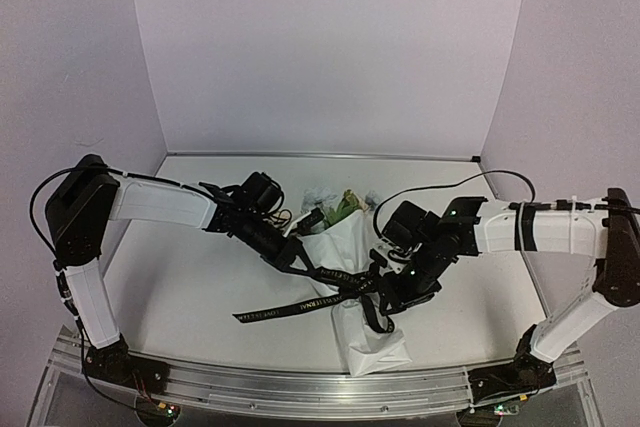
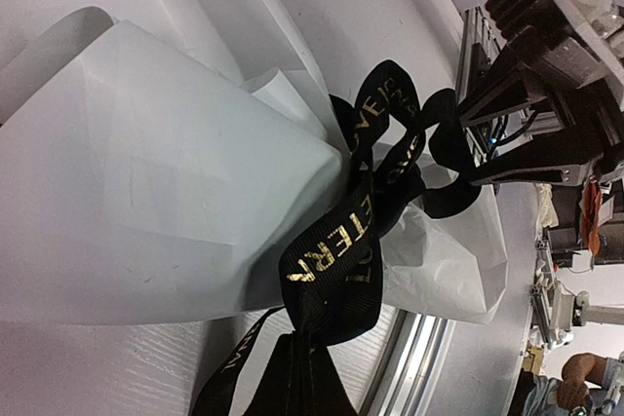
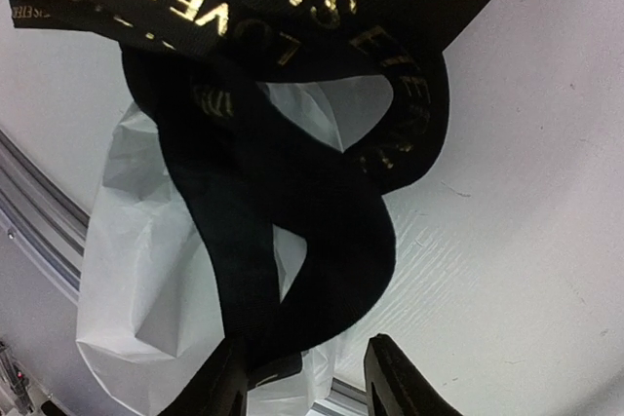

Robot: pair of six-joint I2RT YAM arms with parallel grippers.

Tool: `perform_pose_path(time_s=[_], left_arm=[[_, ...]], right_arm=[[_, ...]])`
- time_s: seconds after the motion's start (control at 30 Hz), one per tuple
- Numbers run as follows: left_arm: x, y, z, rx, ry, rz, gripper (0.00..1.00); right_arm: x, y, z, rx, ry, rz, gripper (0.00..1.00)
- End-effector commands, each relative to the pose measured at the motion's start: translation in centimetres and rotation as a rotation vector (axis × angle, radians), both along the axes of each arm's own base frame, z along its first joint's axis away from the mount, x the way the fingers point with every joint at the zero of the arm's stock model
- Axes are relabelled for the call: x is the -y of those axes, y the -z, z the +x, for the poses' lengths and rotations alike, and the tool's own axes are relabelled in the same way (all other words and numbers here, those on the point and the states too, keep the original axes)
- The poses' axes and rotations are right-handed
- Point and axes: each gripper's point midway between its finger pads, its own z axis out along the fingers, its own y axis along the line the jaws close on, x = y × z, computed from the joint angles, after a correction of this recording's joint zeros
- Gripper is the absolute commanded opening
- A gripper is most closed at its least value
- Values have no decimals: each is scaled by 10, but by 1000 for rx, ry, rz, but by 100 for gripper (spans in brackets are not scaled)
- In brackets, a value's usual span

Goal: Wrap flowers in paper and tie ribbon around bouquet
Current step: Tie the half-tied ribbon around the folded bouquet.

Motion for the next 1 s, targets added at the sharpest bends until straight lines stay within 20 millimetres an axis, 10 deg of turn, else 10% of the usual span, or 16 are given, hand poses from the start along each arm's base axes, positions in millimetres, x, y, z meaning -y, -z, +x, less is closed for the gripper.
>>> perform_pose_path(time_s=[0.0,0.6,0.97], left_arm=[[8,-11,6,35,12,-27,0],[-22,-2,9,99,-147,11,0],[-49,0,21,149,-285,45,0]], right_arm=[[-8,1,2,-3,-11,-15,38],[-4,-22,22,84,74,3,6],[11,31,37,27,138,-84,3]])
